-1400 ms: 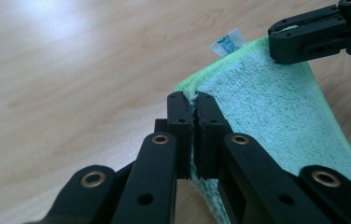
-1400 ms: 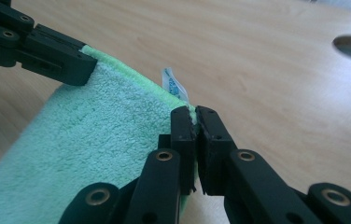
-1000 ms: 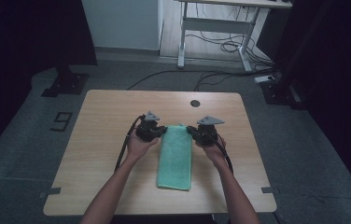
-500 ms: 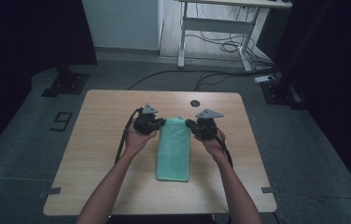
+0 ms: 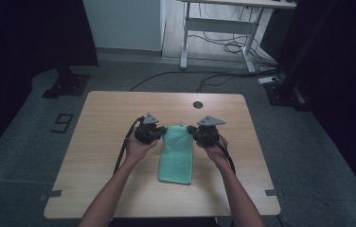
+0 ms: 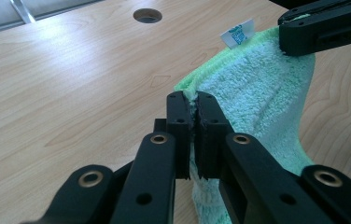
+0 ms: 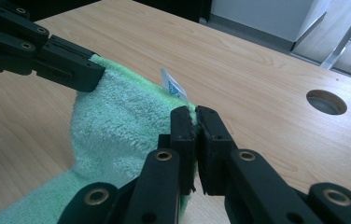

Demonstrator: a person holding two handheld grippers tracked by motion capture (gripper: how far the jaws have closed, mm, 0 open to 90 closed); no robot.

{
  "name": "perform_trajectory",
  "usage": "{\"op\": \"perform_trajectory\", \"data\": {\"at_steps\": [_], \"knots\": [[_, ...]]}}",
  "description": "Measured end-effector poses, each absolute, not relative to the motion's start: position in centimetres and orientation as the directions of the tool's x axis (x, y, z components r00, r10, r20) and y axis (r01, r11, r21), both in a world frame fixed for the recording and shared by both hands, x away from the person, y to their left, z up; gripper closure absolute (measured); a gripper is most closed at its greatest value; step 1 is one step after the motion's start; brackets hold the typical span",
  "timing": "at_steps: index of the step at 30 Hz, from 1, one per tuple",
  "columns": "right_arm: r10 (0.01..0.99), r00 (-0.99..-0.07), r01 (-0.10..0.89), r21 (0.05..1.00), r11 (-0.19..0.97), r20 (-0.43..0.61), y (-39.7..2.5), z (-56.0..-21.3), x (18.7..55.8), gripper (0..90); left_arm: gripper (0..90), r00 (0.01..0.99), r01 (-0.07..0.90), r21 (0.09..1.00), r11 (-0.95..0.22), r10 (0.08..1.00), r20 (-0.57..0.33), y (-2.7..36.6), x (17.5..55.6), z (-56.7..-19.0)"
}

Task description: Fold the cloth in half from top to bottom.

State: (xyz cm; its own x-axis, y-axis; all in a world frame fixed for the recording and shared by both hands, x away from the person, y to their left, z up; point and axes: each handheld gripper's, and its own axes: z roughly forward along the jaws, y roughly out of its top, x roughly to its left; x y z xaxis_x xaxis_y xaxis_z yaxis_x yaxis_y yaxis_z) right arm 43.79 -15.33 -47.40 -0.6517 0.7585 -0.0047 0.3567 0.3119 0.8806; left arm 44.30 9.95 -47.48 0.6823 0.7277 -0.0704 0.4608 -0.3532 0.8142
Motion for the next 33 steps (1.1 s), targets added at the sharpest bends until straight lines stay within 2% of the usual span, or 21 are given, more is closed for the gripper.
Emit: {"op": "perform_trajectory", "data": {"at_steps": [7,15,33], "knots": [[0.747,-0.664,0.328,0.889,0.319,-0.023,-15.2,-47.1,42.9,84.9,84.9,0.691,0.448,0.816,-0.364,0.721,-0.057,10.3,43.7,-46.9],[0.737,-0.676,0.332,0.885,0.326,-0.018,-15.5,-47.8,41.7,84.8,84.8,0.713,0.419,0.814,-0.402,0.7,-0.021,10.2,42.1,-47.0],[0.711,-0.703,0.341,0.881,0.329,0.007,-15.5,-48.8,39.4,84.7,84.3,0.733,0.406,0.808,-0.426,0.68,-0.01,10.8,40.0,-47.5]]}}
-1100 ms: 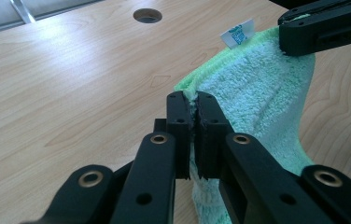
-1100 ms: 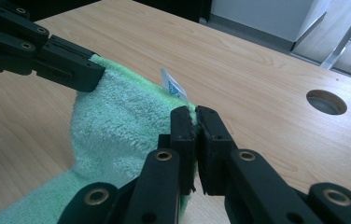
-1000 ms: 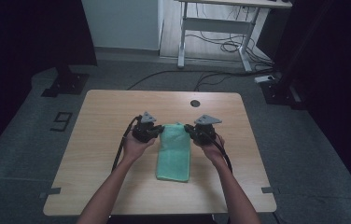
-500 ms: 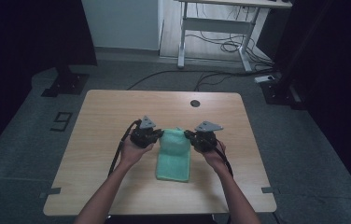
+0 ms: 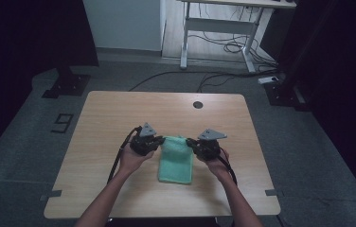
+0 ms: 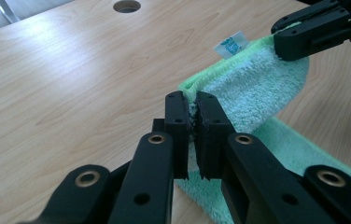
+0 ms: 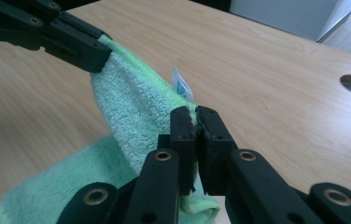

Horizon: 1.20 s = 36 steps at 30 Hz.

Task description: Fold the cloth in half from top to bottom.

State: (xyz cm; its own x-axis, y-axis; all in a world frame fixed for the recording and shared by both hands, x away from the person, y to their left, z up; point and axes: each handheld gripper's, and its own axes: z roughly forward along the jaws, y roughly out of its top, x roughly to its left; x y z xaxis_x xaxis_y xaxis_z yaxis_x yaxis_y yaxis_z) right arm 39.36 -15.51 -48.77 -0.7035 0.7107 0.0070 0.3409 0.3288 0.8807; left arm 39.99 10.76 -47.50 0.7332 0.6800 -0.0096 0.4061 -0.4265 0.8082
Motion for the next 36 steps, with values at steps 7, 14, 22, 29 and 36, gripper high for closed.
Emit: {"op": "perform_trajectory", "data": {"at_steps": [7,14,22,29,36], "knots": [[0.712,-0.702,0.361,0.874,0.325,0.025,-15.5,-49.6,39.2,84.7,84.5,0.734,0.415,0.805,-0.424,0.679,-0.021,10.8,39.5,-48.4],[0.703,-0.71,0.364,0.875,0.318,0.04,-15.6,-50.0,38.6,84.8,84.3,0.733,0.413,0.8,-0.436,0.68,-0.008,10.8,38.7,-48.6],[0.696,-0.717,0.378,0.865,0.329,0.049,-15.5,-50.9,37.9,84.8,84.3,0.736,0.421,0.79,-0.445,0.677,-0.011,10.9,37.5,-49.6],[0.698,-0.711,0.395,0.868,0.302,0.081,-15.9,-51.8,37.1,84.7,84.3,0.743,0.432,0.792,-0.431,0.668,-0.042,10.9,36.4,-50.5],[0.691,-0.718,0.39,0.87,0.3,0.084,-16.2,-52.0,36.0,84.7,84.3,0.752,0.433,0.792,-0.431,0.657,-0.054,11.0,35.4,-50.9]]}}
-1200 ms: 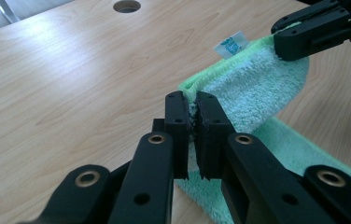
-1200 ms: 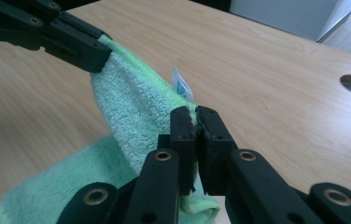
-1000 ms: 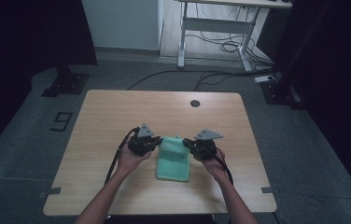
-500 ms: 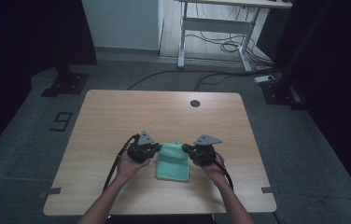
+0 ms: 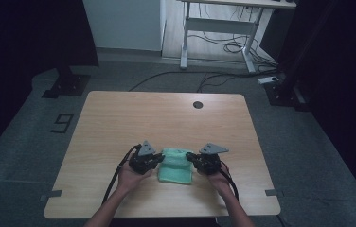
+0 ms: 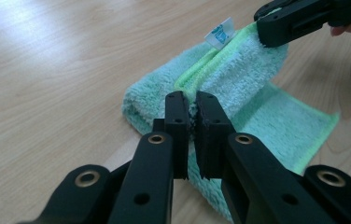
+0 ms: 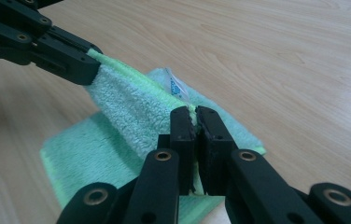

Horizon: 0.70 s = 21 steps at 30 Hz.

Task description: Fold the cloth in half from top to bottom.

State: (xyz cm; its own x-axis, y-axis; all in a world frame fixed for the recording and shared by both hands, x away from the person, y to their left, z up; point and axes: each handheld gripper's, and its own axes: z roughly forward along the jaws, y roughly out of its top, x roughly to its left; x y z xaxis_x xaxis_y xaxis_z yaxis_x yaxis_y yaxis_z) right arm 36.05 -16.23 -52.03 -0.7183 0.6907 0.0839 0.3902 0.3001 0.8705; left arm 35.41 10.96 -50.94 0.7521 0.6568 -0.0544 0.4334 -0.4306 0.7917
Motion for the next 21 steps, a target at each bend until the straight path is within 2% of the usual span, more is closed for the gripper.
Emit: {"op": "perform_trajectory", "data": {"at_steps": [11,14,21], "knots": [[0.66,-0.749,0.38,0.855,0.354,0.06,-16.4,-53.7,33.4,81.3,82.9,0.765,0.443,0.775,-0.45,0.641,-0.065,11.1,33.2,-52.7],[0.655,-0.751,0.393,0.853,0.343,0.082,-16.6,-54.0,33.0,79.8,81.8,0.769,0.446,0.768,-0.459,0.636,-0.067,11.1,32.6,-53.0],[0.648,-0.756,0.398,0.852,0.341,0.094,-17.2,-54.4,31.8,74.0,69.5,0.785,0.445,0.755,-0.482,0.615,-0.071,11.0,31.4,-53.5]]}}
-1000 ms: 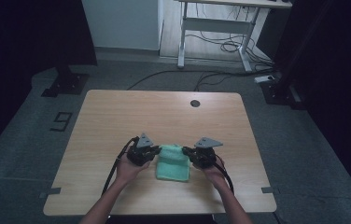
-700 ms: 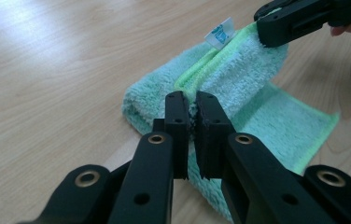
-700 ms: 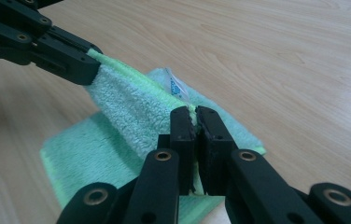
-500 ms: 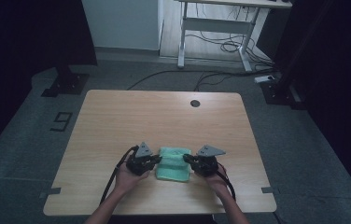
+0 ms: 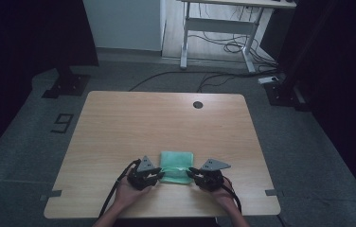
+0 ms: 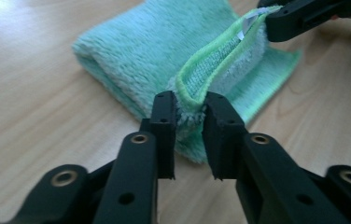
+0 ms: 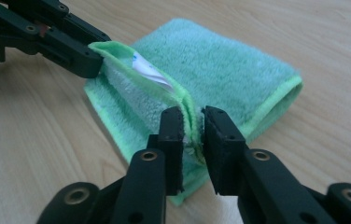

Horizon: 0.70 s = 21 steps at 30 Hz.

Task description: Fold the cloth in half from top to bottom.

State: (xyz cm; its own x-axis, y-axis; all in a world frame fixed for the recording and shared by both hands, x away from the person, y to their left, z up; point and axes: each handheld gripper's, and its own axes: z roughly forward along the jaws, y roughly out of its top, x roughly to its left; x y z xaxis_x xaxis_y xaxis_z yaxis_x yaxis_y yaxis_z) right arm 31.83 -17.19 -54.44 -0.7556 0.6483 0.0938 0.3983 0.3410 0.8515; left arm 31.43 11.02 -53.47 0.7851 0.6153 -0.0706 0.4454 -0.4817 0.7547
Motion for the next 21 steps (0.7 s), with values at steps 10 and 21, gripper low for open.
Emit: {"op": "perform_trajectory", "data": {"at_steps": [10,21], "knots": [[0.679,-0.724,0.375,0.896,0.239,0.122,-18.7,-52.3,30.6,63.7,62.4,0.792,0.394,0.808,-0.438,0.608,-0.057,11.5,30.1,-51.0],[0.667,-0.74,0.412,0.843,0.347,0.087,-14.6,-53.4,33.1,55.4,65.4,0.771,0.467,0.753,-0.465,0.631,-0.089,9.1,33.9,-53.0]]}}
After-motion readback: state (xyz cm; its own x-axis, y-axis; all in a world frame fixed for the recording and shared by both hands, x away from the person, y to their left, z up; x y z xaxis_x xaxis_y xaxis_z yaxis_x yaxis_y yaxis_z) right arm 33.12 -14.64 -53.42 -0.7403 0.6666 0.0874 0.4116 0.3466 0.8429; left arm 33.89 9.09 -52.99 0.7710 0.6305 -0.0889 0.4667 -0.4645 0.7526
